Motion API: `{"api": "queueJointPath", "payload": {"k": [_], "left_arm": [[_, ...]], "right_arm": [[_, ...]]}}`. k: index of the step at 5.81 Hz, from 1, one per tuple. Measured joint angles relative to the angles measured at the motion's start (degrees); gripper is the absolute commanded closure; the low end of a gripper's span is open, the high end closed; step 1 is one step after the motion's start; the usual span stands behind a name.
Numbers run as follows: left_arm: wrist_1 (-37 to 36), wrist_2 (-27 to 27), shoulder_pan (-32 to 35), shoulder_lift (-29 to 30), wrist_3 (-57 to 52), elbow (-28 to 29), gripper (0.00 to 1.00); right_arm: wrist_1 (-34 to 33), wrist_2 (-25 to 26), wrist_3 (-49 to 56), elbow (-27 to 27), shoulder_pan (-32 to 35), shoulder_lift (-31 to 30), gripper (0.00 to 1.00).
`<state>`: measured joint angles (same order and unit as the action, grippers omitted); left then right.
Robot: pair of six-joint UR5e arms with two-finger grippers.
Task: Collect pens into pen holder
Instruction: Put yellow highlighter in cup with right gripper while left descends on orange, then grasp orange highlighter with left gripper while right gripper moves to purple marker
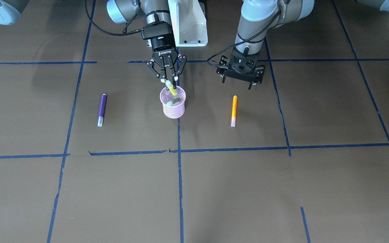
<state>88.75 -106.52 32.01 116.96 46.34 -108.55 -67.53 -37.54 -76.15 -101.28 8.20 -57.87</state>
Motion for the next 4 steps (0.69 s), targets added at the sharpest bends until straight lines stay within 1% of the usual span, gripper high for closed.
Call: {"api": "queueJointPath", "payload": {"k": [1,3,4], "left_arm": [[3.1,0.0,0.2,0.4,-0.8,2.9,0.01],[4.7,0.1,1.0,1.2,-1.0,6.6,0.01],[5.0,0.1,1.4,2.6,-0.6,9.5,0.09]], "right_arm": [[0.0,-2.8,0.1,-2.9,0.3,-0.7,0.16],[-0.2,-13.6,0.0,-13.6,2.8,-6.9,0.15],[-0.4,-21.4,0.0,-16.7,6.2,-9.7,0.14]]}}
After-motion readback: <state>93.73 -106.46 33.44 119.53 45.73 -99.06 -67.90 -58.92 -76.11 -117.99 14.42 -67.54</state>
